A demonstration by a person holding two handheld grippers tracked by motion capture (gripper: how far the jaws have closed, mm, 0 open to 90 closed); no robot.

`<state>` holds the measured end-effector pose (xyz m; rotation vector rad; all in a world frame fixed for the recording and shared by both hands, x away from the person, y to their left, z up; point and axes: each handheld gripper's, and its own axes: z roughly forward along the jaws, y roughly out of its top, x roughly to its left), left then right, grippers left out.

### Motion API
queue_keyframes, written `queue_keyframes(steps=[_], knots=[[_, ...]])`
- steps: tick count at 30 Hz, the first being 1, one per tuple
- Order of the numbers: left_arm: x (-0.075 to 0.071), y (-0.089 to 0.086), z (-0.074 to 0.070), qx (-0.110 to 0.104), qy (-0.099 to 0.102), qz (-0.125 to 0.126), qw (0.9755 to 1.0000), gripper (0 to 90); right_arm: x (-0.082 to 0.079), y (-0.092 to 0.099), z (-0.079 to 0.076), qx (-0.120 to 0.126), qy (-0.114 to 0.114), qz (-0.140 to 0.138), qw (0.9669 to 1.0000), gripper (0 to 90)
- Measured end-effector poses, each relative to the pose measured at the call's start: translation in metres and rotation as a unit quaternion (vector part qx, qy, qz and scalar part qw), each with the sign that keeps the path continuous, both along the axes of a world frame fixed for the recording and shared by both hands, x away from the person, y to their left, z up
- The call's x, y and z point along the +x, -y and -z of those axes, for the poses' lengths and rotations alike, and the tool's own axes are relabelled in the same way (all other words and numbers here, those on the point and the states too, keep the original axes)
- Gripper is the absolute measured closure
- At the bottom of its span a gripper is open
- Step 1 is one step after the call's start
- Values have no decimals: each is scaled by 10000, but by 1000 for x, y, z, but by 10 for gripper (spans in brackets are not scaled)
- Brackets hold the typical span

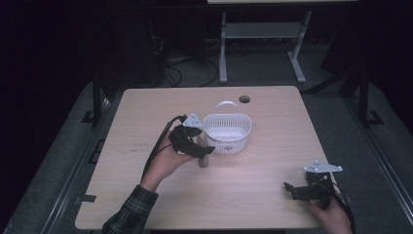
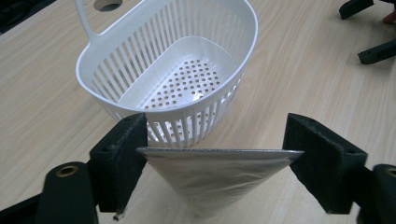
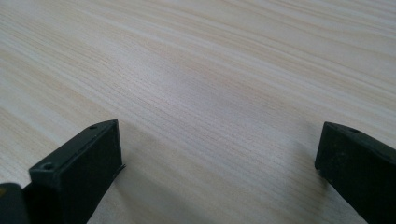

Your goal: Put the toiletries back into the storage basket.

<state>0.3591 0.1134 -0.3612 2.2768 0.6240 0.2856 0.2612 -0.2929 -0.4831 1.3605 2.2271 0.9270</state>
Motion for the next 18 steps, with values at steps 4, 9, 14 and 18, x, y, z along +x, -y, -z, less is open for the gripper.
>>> queue_keyframes(steps=[4, 9, 14, 18], knots=[[0, 0, 0, 23, 25, -9, 10000, 262, 0, 0, 0, -2, 5, -5, 10000, 0], [0, 0, -1, 25, 52, -38, 10000, 292, 0, 0, 0, -1, 2, -1, 10000, 0], [-1, 0, -1, 9, 42, -36, 10000, 295, 0, 0, 0, -2, 0, -1, 10000, 0], [-1, -1, -1, 12, 19, -53, 10000, 296, 0, 0, 0, -3, 4, -3, 10000, 0]])
